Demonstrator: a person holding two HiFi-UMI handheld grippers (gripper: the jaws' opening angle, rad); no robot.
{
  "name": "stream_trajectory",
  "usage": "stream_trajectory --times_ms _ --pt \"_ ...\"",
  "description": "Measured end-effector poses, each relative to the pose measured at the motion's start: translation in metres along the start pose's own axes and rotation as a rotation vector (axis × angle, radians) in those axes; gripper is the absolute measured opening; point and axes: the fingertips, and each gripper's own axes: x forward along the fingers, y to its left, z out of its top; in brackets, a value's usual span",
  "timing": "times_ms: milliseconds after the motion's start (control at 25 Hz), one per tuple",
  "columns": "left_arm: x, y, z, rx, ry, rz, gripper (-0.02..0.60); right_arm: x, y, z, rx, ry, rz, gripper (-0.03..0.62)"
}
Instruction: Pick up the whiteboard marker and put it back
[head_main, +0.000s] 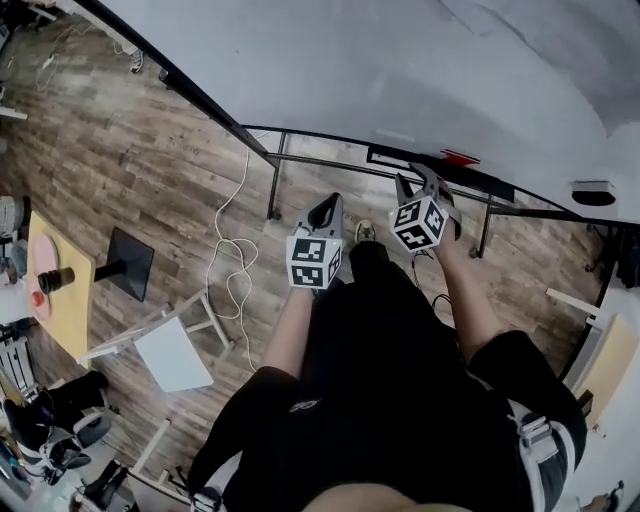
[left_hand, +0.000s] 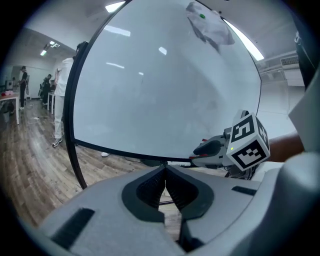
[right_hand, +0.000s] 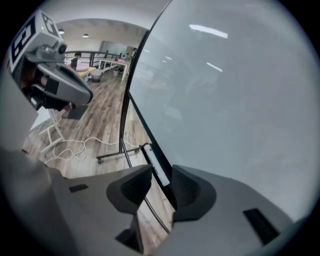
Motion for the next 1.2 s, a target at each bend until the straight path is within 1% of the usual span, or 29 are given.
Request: stream_trajectory --times_ms 80,160,240,320,400,480,560,680,840,1200 --pt "-0.007 -0.005 0.005 0.019 -0.009 -0.024 0.008 -0.014 0.000 0.007 0.116 -0.045 -0.016 0.117" --pt "-0.013 -0.009 0.010 0.046 -0.021 -0.049 0.008 -0.031 0.000 0.016 0.263 -0.105 -0.036 0.117" --pt "-0.022 -0.014 0.016 0.074 -0.036 -0.068 0.008 -0.051 -0.002 0.026 0.372 -0.171 -0.079 0.112" --pt "-0.032 -0.019 0.021 0.098 -0.062 -0.080 0.008 -0.073 -0.002 0.033 0.428 -0.237 -0.142 0.082" --pt "-0.041 -0.026 0.027 0.119 -0.090 -0.101 0.008 -0.099 0.000 0.036 0.480 -0.295 -0.208 0.023" --pt "-0.047 -0.035 0.032 0.133 -0.114 -0.129 0.008 -0.124 0.005 0.038 0.536 -0.343 -0.255 0.014" --pt "-0.052 -0.044 0.036 0.146 -0.136 -0.148 0.008 -0.142 0.014 0.040 0.562 -0.382 -0.272 0.008" --pt "-0.058 -0.057 0.040 0.166 -0.160 -0.168 0.008 -0.163 0.024 0.038 0.566 -0.418 -0.284 0.003" --pt "-0.067 -0.075 0.043 0.166 -0.176 -0.168 0.008 -0.185 0.022 0.026 0.594 -0.451 -0.277 0.003" --pt "-0.078 -0.110 0.040 0.171 -0.196 -0.068 0.008 -0.215 0.011 0.006 0.612 -0.558 -0.223 0.003"
